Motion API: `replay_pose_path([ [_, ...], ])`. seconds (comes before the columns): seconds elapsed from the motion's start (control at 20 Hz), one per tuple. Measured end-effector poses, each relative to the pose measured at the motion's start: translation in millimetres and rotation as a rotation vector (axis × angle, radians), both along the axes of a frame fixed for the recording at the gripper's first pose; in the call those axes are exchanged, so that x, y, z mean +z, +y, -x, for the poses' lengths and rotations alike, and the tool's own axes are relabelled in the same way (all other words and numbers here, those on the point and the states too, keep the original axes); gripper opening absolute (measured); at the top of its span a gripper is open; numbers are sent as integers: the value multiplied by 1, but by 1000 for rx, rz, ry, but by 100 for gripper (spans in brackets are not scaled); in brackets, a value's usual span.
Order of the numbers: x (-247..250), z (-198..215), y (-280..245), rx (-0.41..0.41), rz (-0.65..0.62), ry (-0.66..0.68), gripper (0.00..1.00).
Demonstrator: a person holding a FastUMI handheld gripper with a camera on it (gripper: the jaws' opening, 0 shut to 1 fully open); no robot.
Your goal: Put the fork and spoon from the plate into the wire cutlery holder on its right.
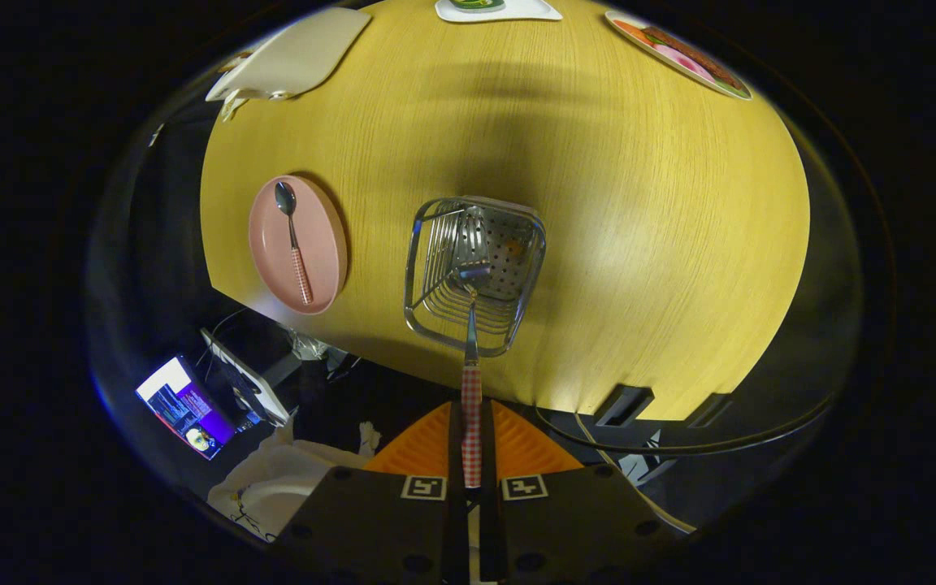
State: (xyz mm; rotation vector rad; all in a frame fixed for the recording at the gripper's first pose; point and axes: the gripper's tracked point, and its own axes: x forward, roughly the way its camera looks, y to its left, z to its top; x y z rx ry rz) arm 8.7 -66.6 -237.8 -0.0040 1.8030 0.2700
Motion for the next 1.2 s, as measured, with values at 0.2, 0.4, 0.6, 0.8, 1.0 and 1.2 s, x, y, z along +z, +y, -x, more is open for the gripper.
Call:
replay_pose_path([
  [0.2,-6,-16,10,-1,-8,-9,14],
  [0.4,4,-34,13,-16,-36,-113,72],
  [0.6,23,-46,13,-57,-63,-247,100],
  [0.8,42,-43,15,-80,-88,-341,100],
  [1.0,63,-40,19,-90,-112,-461,99],
  [1.2,90,-41,26,-85,-116,-640,99],
])
